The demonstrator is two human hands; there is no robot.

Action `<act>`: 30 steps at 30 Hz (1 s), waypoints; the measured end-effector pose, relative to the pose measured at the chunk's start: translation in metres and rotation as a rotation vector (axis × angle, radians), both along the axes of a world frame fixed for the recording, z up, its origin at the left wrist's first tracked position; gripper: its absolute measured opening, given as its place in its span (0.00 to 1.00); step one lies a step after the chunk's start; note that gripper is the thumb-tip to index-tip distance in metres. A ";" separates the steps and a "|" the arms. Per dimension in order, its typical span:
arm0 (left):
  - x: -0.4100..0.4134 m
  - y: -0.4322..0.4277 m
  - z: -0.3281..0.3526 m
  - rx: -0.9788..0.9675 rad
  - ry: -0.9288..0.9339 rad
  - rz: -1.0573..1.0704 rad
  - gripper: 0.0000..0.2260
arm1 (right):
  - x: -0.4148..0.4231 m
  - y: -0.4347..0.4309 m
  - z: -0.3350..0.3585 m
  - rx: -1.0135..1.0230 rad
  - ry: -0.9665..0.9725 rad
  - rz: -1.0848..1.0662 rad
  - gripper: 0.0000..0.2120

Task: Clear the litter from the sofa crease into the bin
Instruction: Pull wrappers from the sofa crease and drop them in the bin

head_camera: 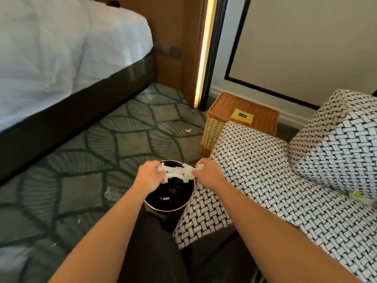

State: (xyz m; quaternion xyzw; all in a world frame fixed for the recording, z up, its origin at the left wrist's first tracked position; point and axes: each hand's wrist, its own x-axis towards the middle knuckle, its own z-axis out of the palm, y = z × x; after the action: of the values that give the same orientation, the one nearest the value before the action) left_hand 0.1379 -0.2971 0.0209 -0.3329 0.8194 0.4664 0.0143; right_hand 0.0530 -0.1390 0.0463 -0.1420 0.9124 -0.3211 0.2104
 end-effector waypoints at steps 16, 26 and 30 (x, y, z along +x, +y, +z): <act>-0.021 -0.035 -0.068 0.035 -0.133 -0.100 0.18 | -0.014 -0.068 -0.081 0.164 -0.084 0.099 0.19; -0.030 -0.002 0.006 -0.039 -0.101 -0.416 0.12 | -0.031 0.006 -0.023 0.192 0.174 0.301 0.15; -0.042 0.040 0.041 0.015 -0.070 -0.522 0.13 | -0.040 0.070 -0.006 0.227 0.164 0.191 0.17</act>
State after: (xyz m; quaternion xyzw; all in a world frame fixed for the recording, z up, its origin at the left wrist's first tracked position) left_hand 0.0962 -0.2571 0.0621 -0.1260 0.8730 0.4414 0.1649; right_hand 0.0131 -0.0695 0.0399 -0.2293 0.9392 -0.1820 0.1795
